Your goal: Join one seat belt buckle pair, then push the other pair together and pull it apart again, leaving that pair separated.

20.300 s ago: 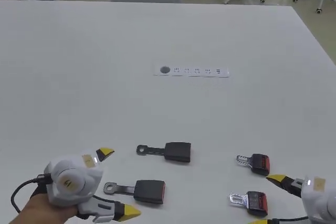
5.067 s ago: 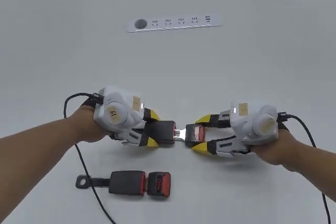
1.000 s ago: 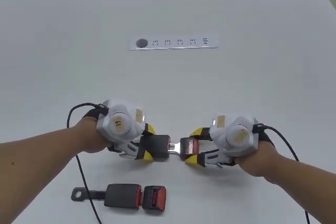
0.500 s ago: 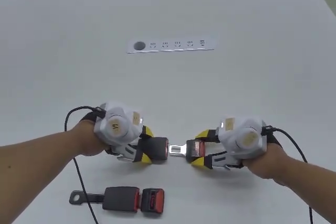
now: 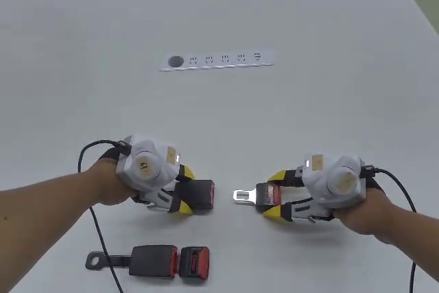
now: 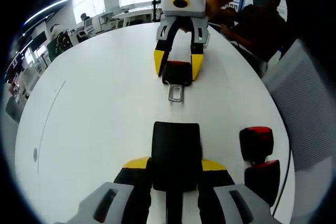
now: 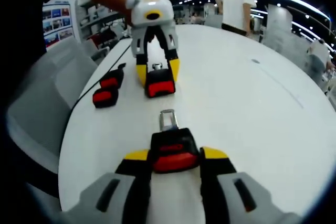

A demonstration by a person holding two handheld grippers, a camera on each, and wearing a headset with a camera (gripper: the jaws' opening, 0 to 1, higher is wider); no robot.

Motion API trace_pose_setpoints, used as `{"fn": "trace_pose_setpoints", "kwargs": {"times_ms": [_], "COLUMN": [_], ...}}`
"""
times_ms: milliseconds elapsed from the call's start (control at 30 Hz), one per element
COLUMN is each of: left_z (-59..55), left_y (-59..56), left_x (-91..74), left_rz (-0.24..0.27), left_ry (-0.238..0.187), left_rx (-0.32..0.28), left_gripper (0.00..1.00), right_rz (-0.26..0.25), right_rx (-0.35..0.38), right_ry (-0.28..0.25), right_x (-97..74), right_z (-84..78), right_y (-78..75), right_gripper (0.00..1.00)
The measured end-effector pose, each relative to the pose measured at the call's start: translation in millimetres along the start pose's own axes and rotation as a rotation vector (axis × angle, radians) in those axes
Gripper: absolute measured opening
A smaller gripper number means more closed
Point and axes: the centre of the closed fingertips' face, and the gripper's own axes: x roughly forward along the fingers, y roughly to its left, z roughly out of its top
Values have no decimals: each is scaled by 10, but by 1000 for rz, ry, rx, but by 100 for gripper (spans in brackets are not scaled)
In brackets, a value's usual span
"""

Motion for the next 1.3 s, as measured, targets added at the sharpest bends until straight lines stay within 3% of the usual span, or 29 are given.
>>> {"fn": "trace_pose_setpoints", "kwargs": {"times_ms": [967, 1300], "left_z": [11, 29], "left_y": [8, 1], "left_x": [5, 10], "left_rz": [0, 2], "left_ry": [17, 44], "left_rx": [2, -2], "left_gripper": [35, 35], "right_rz": [-16, -20], "right_rx": [22, 26], "right_ry": [27, 30], "right_x": [-542, -558], "right_z": [-471, -490], "right_y": [-56, -87], "right_gripper": [36, 37]}}
